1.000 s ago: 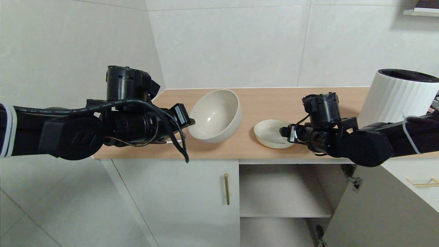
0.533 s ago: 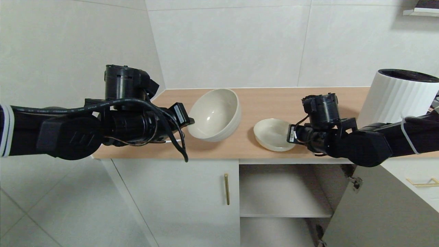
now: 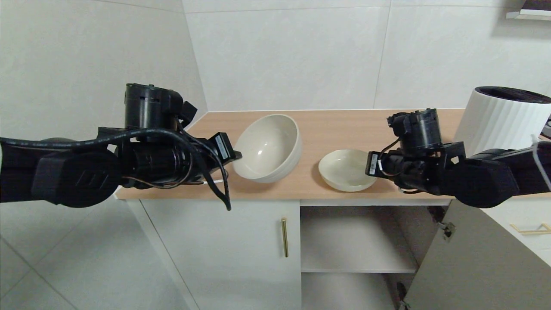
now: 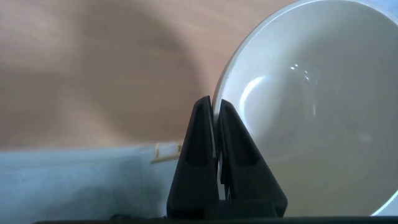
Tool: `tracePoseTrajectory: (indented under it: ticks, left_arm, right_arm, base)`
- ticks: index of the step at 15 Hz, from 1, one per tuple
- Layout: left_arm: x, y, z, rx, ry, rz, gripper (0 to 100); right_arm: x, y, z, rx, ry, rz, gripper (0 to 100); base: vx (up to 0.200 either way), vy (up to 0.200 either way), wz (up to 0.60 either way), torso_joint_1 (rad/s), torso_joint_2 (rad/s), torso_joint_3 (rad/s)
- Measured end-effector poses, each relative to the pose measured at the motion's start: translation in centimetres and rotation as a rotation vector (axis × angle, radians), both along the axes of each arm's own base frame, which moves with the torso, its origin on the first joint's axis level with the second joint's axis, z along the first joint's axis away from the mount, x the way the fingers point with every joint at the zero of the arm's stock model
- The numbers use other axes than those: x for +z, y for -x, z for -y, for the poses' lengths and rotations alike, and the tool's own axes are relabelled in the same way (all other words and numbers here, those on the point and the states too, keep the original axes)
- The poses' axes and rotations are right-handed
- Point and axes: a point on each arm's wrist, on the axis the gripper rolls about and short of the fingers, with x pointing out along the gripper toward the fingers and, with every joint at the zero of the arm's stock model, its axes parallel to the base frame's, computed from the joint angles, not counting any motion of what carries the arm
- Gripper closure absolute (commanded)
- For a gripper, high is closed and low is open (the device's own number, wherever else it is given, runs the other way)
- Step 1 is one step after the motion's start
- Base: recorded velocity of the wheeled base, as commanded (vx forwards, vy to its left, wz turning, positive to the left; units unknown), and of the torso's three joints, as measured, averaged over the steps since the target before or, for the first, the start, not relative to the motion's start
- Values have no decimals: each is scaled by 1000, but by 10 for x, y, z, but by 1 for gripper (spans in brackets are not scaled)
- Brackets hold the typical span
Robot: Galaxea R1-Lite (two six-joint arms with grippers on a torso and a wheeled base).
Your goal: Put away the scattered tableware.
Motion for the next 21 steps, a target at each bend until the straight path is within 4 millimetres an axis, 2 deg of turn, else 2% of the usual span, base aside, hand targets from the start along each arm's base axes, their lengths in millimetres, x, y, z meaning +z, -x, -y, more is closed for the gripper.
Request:
tracePoseTrajectory:
  ticks: [3, 6, 8, 11, 16, 21]
  left_arm:
    - [-3, 19, -3, -43, -38, -1, 100]
    - [-10, 39, -4, -96, -85, -10, 100]
    - [-14, 46, -4, -112, -96, 4, 100]
    - [-20, 52, 0, -134, -100, 0, 100]
    - [-25, 52, 4, -145, -106, -15, 100]
    - [-25, 50, 4, -147, -106, -11, 100]
  right_arm:
    - [23, 36, 16, 148, -61, -39, 100]
    - [38, 79, 34, 296, -93, -170, 100]
    - [48, 97, 45, 395, -147, -203, 100]
    - [52, 105, 58, 410, -168, -197, 100]
    - [47, 103, 62, 404, -143, -202, 100]
    - [43, 99, 61, 395, -137, -215, 100]
  base:
    - [0, 0, 0, 0, 0, 0]
    - [0, 0, 0, 0, 0, 0]
    - [0, 0, 0, 0, 0, 0]
    - [0, 0, 0, 0, 0, 0]
    - [-200, 0, 0, 8, 3, 0]
    - [0, 0, 0, 0, 0, 0]
